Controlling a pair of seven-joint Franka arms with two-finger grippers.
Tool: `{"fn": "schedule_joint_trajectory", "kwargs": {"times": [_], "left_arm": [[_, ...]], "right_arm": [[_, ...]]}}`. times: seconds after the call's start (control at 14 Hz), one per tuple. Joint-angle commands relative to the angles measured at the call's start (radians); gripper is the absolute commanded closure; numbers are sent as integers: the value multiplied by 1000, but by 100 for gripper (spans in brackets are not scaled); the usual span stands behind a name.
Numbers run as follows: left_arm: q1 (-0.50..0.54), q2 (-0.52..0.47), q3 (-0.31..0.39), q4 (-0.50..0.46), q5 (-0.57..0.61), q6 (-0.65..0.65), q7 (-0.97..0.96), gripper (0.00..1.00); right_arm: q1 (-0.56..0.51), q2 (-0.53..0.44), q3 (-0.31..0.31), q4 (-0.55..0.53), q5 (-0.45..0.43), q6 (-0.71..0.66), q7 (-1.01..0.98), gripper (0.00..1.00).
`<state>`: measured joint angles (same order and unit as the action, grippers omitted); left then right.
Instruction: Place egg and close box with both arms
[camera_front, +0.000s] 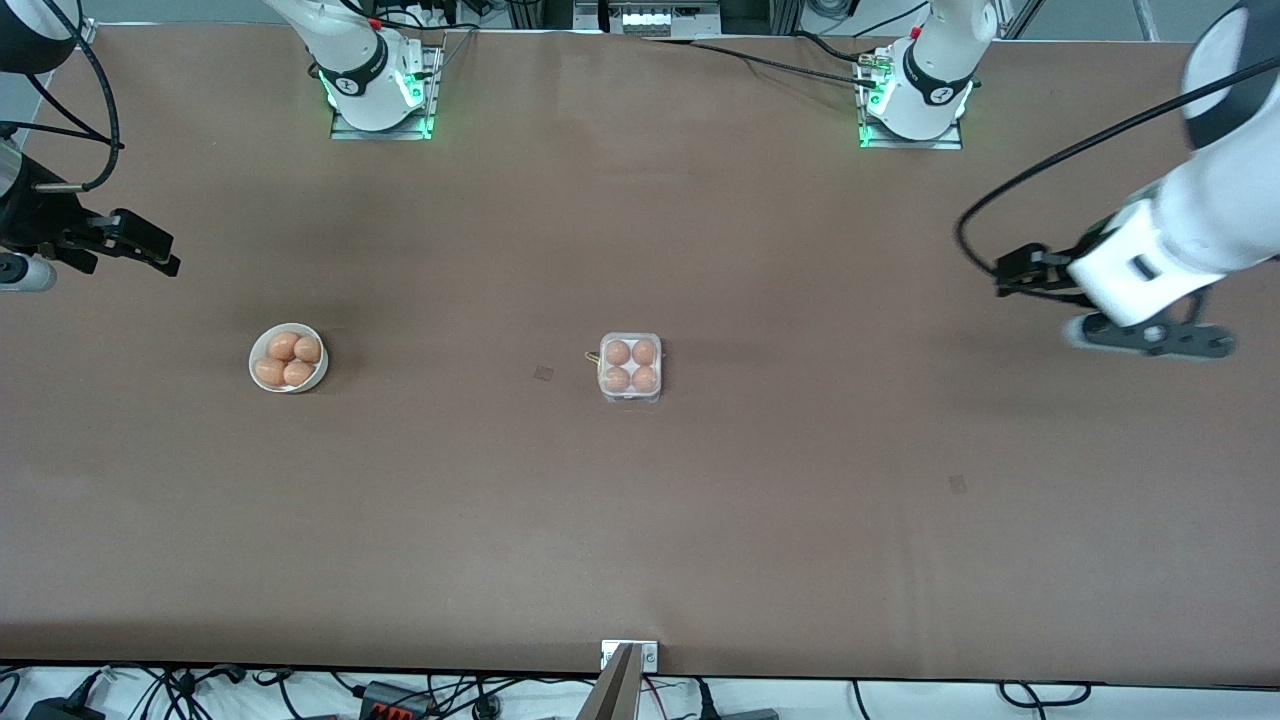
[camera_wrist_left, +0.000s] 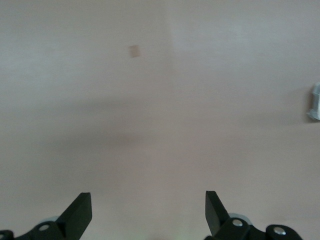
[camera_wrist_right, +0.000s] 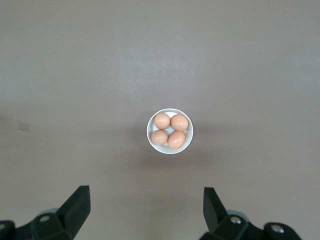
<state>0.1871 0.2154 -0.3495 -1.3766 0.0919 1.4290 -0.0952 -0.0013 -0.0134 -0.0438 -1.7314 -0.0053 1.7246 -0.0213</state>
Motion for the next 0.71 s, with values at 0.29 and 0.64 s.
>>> {"fn": "schedule_joint_trajectory", "kwargs": {"times": [0.29, 0.64], "left_arm": [[-202, -281, 303, -340, -133, 243, 17, 0], [-192, -266, 300, -314, -113, 180, 109, 0]], "right_arm": [[-13, -8, 9, 7, -2, -17, -22, 0], [-13, -3, 9, 7, -8, -8, -23, 0]]}}
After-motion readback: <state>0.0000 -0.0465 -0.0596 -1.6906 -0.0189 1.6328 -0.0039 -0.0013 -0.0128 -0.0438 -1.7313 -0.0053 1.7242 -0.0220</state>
